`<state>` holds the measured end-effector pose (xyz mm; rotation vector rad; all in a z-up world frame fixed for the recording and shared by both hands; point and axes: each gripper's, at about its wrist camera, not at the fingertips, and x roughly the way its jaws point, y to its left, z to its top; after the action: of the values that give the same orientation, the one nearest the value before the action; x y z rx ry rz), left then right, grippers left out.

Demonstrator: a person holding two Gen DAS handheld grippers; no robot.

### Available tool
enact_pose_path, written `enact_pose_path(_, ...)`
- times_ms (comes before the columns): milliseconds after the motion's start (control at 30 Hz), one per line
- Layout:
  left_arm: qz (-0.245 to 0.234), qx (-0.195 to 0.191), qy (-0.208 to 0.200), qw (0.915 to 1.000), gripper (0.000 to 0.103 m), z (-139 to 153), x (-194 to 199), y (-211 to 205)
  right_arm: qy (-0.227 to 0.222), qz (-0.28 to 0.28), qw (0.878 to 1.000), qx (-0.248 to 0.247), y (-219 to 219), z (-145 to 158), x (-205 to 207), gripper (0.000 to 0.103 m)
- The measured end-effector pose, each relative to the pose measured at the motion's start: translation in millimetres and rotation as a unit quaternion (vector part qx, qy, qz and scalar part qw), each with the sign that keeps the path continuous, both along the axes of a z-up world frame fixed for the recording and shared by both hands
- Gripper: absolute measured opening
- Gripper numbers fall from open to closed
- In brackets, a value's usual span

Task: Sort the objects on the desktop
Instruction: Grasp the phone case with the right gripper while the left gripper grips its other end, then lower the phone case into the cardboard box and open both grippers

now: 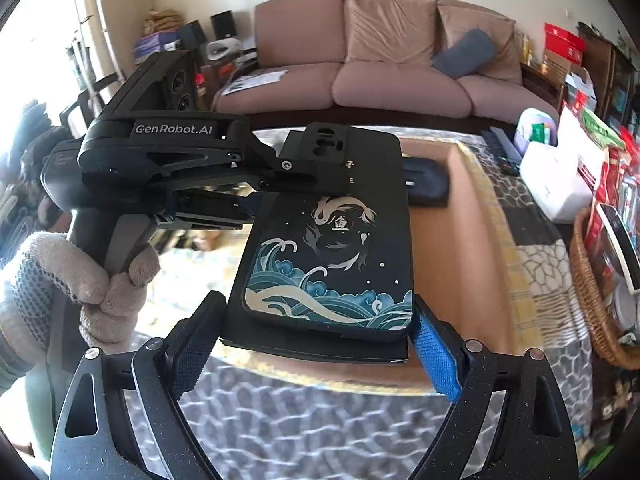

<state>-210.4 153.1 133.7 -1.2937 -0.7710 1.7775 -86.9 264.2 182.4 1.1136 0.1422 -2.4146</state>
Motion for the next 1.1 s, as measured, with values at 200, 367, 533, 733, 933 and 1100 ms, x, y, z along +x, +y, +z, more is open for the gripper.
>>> enact_pose_path(200, 0.013, -0.005, -0.051, 0.9986, 0.033, -47.6, -32.7, 44.8, -0.041, -0.010, 0.999, -0.020, 44.4, -32.2, -47.8, 0.091)
enact_pose_path(367, 0.011, -0.006, -0.085, 0.9963, 0.033, -81.0, -51.5, 69.1, -0.065, -0.018, 0.997, -0.024, 67.6, -54.6, -68.5, 0.091)
enact_pose_path(533, 0.009, -0.041, -0.095, 0.9946, 0.038, -103.0, -56.1, 77.5, -0.080, -0.020, 0.996, -0.022, 74.9, -69.9, -76.5, 0.091)
enact_pose_path(733, 0.015, -0.107, -0.114, 0.9876, 0.070, -121.1, -54.9, 89.9, -0.098, -0.021, 0.995, 0.022, 65.4, -84.2, -78.7, 0.091)
enact_pose_path(933, 0.023, -0.114, -0.128, 0.9850, 0.079, -124.1, -50.9, 89.5, -0.105, -0.023, 0.992, 0.059, 65.6, -81.4, -72.5, 0.090)
enact_pose_path(1100, 0.030, -0.155, -0.134, 0.9783, 0.088, -128.5, -50.6, 88.9, -0.074, -0.042, 0.996, 0.032, 92.8, -56.1, -48.8, 0.090)
